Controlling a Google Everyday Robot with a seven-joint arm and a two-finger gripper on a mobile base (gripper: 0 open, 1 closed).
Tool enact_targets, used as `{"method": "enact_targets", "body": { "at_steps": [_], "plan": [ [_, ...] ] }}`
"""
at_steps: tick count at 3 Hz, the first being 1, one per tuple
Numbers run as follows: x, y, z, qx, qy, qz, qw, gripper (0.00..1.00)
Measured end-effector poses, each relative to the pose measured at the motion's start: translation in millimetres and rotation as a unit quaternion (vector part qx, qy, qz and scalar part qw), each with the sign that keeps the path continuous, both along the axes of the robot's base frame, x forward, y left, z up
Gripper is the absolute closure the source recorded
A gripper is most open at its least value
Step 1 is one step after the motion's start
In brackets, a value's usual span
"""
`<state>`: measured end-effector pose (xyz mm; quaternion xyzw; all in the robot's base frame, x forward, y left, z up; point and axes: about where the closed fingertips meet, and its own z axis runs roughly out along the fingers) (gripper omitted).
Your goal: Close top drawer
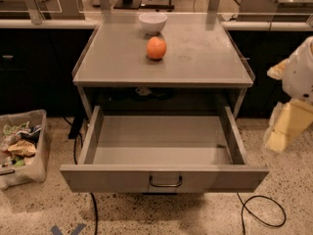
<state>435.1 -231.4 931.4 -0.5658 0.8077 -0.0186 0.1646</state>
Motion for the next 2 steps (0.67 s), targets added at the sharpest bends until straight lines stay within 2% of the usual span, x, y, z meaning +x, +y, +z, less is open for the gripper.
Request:
{"method": "enact_targets", "body": {
  "at_steps": [1,2],
  "plan": [
    [-7.2,-2.2,-55.9,0.037,0.030,-0.018,0.9987,0.19],
    [-8.5,-2.1,-60.8,0.038,0.032,-0.019,0.9986,0.43]
  ]
}}
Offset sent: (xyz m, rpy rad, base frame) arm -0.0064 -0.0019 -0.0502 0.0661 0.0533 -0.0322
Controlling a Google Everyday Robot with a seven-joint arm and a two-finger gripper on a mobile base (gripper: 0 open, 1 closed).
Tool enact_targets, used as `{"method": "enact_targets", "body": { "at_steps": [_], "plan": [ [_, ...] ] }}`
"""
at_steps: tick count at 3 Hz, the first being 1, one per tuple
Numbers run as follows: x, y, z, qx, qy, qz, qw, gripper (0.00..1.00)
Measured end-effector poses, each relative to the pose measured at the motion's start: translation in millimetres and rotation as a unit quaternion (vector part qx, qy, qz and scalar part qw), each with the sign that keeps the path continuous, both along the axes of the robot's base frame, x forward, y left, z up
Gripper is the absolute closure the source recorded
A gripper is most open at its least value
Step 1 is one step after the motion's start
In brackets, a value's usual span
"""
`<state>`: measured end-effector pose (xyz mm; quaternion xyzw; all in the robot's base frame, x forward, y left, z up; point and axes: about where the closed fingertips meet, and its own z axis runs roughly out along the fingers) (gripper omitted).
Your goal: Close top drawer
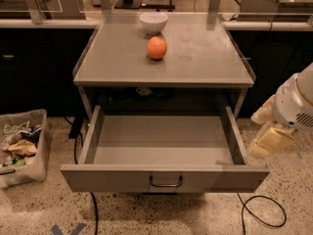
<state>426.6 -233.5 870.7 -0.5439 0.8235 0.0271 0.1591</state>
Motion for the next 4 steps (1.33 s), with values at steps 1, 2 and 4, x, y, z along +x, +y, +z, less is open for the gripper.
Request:
{"method": "enact_targets", "body": {
  "at_steps": [1,2,4],
  "plan": [
    [0.0,0.0,0.0,0.000,0.000,0.000,1.0000,0.65],
    [-2.4,4.1,0.0,-0.026,-0.007,0.021,0.9994,0.89],
    [-33.1,19.4,-79.3,-0.069,0.005,0.108,0.9917,1.00]
  ]
}}
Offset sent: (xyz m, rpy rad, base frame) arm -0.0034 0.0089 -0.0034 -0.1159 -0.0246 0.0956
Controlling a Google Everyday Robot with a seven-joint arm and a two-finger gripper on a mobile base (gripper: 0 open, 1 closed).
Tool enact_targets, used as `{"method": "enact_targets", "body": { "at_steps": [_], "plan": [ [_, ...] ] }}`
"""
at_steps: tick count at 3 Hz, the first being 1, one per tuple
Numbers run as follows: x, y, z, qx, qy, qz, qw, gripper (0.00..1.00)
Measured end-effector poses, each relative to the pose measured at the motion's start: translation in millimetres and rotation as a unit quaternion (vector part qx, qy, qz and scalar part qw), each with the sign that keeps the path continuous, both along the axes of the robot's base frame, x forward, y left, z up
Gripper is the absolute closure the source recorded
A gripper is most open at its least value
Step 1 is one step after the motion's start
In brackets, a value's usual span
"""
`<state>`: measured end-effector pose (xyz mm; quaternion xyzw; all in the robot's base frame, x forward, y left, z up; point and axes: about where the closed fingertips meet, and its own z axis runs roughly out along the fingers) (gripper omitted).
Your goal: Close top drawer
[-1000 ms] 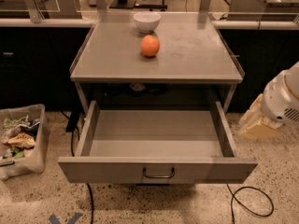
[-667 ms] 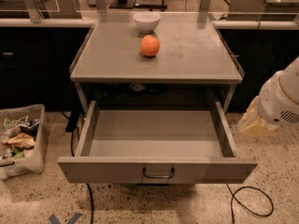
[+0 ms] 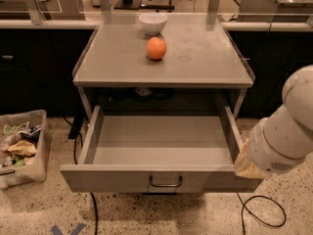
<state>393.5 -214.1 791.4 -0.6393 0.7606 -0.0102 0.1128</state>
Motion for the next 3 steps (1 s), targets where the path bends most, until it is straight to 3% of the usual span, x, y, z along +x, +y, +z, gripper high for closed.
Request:
{"method": "enact_targets", "body": {
  "at_steps": [1,2,3],
  "plan": [
    [-12.9,-14.4,-41.8,0.069,0.054,-0.052,0.9948,1.00],
    [-13.3,3.2,-51.4,0.109,0.075,-0.058,0.9896,1.00],
    [-13.6,3.3,-50.6,0.108,0.074,-0.058,0.9897,1.00]
  ]
}}
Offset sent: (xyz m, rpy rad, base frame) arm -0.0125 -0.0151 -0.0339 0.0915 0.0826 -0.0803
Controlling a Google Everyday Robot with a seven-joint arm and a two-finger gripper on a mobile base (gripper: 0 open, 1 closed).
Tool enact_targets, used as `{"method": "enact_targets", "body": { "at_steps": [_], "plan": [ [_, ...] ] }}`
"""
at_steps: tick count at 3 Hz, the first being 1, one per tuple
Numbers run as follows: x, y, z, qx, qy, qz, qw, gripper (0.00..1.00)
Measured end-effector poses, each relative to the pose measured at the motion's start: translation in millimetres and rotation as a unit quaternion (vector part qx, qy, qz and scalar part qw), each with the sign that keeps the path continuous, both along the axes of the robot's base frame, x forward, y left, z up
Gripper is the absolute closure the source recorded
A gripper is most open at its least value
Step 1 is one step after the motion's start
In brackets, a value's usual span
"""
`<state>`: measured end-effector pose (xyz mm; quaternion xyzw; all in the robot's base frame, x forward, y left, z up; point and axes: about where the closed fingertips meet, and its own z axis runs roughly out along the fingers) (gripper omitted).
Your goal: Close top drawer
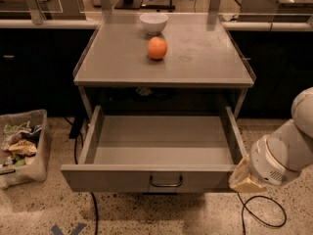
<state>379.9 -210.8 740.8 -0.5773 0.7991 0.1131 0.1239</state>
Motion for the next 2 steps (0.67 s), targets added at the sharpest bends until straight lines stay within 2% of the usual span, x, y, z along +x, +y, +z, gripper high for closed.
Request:
{"method": "enact_targets", "body": {
  "at_steps": [2],
  "plan": [
    [-17.0,24.7,-49.7,0.024,0.035,0.004,0.9991,1.00]
  ]
}}
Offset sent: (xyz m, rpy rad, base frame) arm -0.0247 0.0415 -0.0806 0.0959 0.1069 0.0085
